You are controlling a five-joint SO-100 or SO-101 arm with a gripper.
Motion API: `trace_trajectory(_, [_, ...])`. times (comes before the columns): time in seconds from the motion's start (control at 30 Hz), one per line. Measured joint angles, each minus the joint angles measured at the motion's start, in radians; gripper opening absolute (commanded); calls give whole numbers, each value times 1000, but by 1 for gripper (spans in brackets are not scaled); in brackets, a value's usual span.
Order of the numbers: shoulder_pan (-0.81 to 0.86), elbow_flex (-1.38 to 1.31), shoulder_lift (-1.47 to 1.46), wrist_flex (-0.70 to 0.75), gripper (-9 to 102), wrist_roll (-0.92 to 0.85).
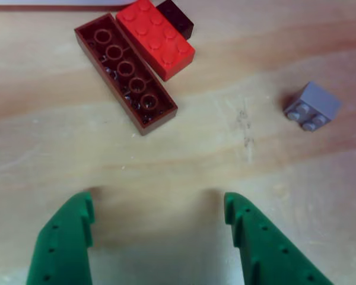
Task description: Put all lego bricks in the bin.
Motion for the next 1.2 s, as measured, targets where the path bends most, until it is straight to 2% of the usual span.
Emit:
trace_trajectory(0.33, [-35,-225,-416,-265,23,40])
trace_trajectory(0.43, [-57,-276,-491,-310,16,54])
trace_trajectory(0.53, [-86,-295,-514,-319,3,67])
trace_trajectory(0.6, [-114,-291,-503,-304,0,78])
trace_trajectory(0.93, [-192,-152,-353,-239,0,135])
trace_trajectory(1.03, [-268,-112,-173,-75,0,256])
trace_trajectory(1.2, [-353,-107,296,210,0,397])
